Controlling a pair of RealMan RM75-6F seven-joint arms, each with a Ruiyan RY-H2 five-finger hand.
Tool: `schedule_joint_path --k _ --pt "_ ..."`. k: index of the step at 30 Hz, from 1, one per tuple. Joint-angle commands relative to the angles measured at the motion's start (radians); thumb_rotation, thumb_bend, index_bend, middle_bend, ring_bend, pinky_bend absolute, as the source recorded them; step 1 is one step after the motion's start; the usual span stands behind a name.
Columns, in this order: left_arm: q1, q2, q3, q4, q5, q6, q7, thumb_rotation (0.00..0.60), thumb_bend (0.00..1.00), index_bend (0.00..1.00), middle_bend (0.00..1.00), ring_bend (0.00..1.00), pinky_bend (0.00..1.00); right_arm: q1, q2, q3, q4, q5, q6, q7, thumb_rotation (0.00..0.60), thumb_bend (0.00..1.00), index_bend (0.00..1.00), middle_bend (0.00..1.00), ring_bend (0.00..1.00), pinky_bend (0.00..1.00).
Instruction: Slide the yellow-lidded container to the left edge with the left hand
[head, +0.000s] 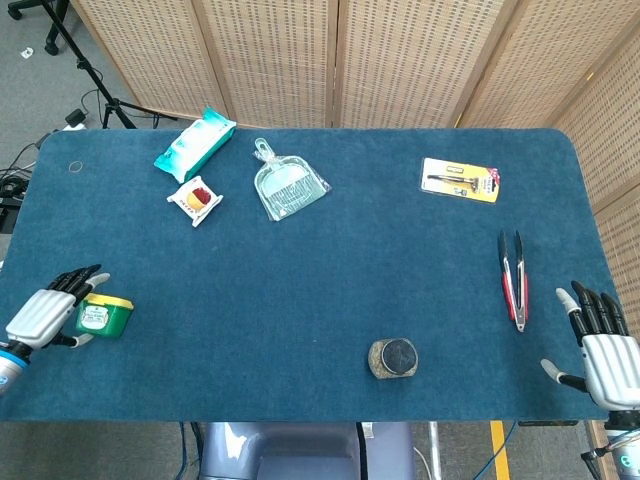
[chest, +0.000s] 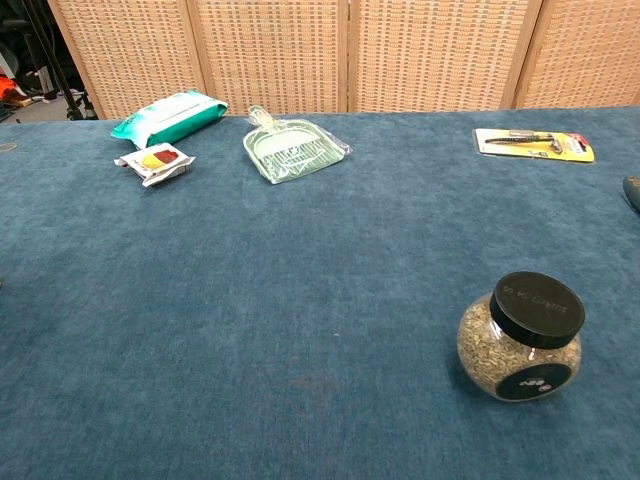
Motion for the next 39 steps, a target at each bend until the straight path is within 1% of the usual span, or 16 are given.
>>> schedule_joint_path --k 1,5,9,13,16,19,22,24,27,30,31,35,39 --pt "0.009 -0.013 -0.009 0.012 -0.011 0.004 0.013 0.600 0.26 0.57 0.34 0.34 0.40 0.001 0.000 -0.001 0.000 0.000 -0.002 0.000 0.600 0.00 0.04 0.00 0.00 0.00" --pt "0.012 -0.018 -0.014 0.011 -0.021 -0.002 0.015 0.600 0.28 0.64 0.40 0.41 0.46 0.001 0.000 -0.002 0.000 -0.001 -0.004 0.000 0.600 0.00 0.04 0.00 0.00 0.00" --pt "0.012 -0.013 -0.017 0.005 -0.022 -0.003 0.002 0.600 0.34 0.67 0.43 0.44 0.49 0.003 0.001 -0.003 -0.001 0.000 -0.009 0.004 0.600 0.00 0.04 0.00 0.00 0.00" --pt "0.014 0.008 -0.020 -0.015 -0.015 0.023 -0.031 0.600 0.39 0.70 0.45 0.46 0.50 0.002 -0.001 -0.002 0.000 0.000 -0.006 0.001 0.600 0.00 0.04 0.00 0.00 0.00" --pt "0.005 0.072 0.001 -0.066 0.028 0.053 -0.082 0.600 0.41 0.70 0.45 0.46 0.50 0.003 -0.002 -0.002 0.000 0.002 -0.008 -0.001 0.600 0.00 0.04 0.00 0.00 0.00" --pt "-0.026 0.183 0.040 -0.163 0.070 0.024 -0.153 0.600 0.44 0.70 0.45 0.46 0.50 0.003 -0.002 -0.003 0.000 0.000 -0.007 -0.004 0.600 0.00 0.04 0.00 0.00 0.00" --pt "-0.092 0.305 0.100 -0.276 0.123 -0.068 -0.270 0.600 0.45 0.70 0.45 0.46 0.50 0.003 -0.003 -0.003 0.000 0.000 -0.007 -0.006 0.600 0.00 0.04 0.00 0.00 0.00" --pt "-0.162 0.382 0.144 -0.335 0.168 -0.152 -0.368 0.600 0.46 0.70 0.45 0.46 0.50 0.003 -0.004 -0.004 0.000 0.000 -0.008 -0.008 0.600 0.00 0.04 0.00 0.00 0.00" --pt "-0.233 0.438 0.165 -0.377 0.182 -0.257 -0.386 0.600 0.49 0.70 0.45 0.46 0.50 0.004 -0.006 -0.004 0.000 0.000 -0.010 -0.013 0.600 0.00 0.04 0.00 0.00 0.00" --pt "-0.342 0.491 0.196 -0.452 0.195 -0.452 -0.376 0.600 0.50 0.70 0.45 0.46 0.50 0.005 -0.008 -0.005 0.000 0.000 -0.012 -0.018 0.600 0.00 0.04 0.00 0.00 0.00" --pt "-0.372 0.499 0.198 -0.472 0.187 -0.511 -0.368 0.600 0.51 0.70 0.45 0.46 0.50 0.005 -0.009 -0.005 0.000 0.001 -0.012 -0.019 0.600 0.00 0.04 0.00 0.00 0.00" --pt "-0.436 0.481 0.184 -0.508 0.130 -0.666 -0.328 0.600 0.52 0.70 0.45 0.46 0.50 0.005 -0.009 -0.003 0.000 0.003 -0.011 -0.018 0.600 0.00 0.04 0.00 0.00 0.00" --pt "-0.463 0.435 0.183 -0.506 0.099 -0.737 -0.339 0.600 0.54 0.70 0.45 0.46 0.50 0.006 -0.008 -0.001 0.001 0.008 -0.014 -0.015 0.600 0.00 0.04 0.00 0.00 0.00"
